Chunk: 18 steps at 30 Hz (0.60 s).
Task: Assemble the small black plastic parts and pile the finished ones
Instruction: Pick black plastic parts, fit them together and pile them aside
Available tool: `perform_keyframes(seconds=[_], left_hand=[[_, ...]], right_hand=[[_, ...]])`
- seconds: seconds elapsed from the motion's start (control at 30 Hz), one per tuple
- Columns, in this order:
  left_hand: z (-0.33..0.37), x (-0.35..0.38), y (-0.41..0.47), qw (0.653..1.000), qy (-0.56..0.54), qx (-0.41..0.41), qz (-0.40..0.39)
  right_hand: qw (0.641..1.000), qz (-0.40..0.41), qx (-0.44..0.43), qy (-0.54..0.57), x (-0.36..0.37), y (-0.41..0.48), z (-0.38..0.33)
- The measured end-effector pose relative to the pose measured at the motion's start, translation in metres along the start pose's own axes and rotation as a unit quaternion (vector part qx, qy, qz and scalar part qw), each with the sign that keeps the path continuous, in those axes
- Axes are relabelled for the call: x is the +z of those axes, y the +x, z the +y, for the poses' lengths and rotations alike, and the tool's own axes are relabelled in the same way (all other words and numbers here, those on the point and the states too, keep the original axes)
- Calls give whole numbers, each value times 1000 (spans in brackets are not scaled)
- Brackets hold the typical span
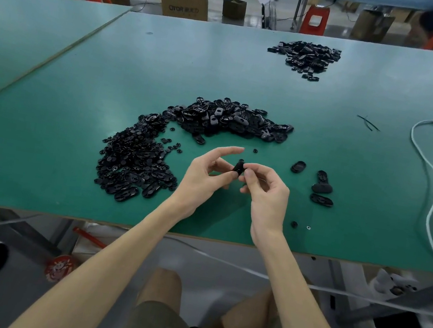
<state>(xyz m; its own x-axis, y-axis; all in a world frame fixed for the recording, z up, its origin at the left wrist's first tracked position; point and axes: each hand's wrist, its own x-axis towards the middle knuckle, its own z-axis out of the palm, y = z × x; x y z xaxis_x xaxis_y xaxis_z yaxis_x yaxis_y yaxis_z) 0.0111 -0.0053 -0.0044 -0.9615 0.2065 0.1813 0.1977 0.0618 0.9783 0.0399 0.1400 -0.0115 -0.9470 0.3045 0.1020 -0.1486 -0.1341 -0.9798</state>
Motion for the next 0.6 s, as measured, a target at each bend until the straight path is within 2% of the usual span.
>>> perform_keyframes(seconds=[0.1, 0.4, 0.6], left_hand=[[-1, 0, 1, 1000, 30, 6, 7], [-4, -1, 2, 991, -41, -48, 116], [-5, 0, 3, 987, -77, -61, 125]], right_hand=[[1000, -7, -3, -5, 0, -1, -2], [999, -20, 13, 22, 2, -3, -4], [1000, -11, 8, 3, 4, -3, -4]])
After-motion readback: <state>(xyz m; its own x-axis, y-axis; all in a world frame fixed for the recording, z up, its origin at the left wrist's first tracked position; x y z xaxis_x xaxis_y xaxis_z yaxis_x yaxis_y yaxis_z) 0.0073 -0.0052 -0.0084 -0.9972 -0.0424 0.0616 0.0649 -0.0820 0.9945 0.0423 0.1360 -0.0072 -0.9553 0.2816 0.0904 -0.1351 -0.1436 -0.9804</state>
